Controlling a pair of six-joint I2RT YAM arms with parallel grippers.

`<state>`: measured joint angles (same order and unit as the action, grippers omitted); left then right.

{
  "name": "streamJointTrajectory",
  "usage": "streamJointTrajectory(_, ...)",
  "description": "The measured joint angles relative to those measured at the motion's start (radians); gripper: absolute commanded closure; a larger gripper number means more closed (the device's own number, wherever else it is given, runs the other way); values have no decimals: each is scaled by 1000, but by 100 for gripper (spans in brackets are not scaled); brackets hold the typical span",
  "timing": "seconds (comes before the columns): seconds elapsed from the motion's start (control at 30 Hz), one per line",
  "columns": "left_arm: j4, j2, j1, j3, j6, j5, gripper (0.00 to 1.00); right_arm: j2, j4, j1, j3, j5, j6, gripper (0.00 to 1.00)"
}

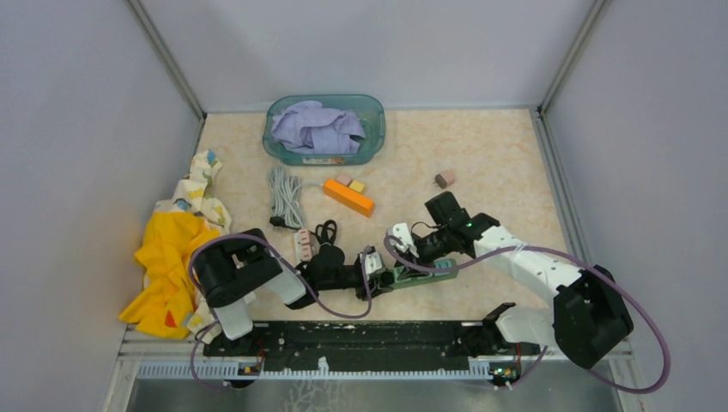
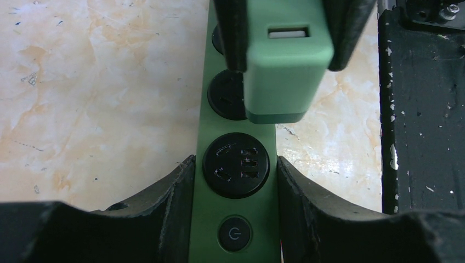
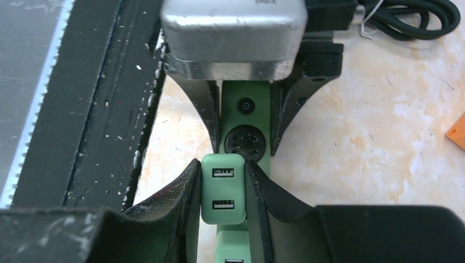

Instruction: Pull the plug off the socket

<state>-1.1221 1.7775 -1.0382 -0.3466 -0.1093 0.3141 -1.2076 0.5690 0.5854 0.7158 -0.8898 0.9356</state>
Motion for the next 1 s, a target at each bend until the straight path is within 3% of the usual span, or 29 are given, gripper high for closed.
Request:
streamJointTrajectory(0.33, 14, -9, 0, 0, 0, -2, 100, 2, 34, -10, 41, -85, 6, 100)
streamJointTrajectory(0.8, 27, -17, 0, -1, 14, -2, 99, 89, 34, -253, 72, -178, -72, 100)
streamJointTrajectory(0.83, 29, -18, 0, -1, 18, -2, 98, 91, 19, -267, 72, -178, -92, 100)
streamJointTrajectory(1.0, 40, -26, 0, -1, 39, -3, 70, 93, -76, -317, 72, -158, -206, 100)
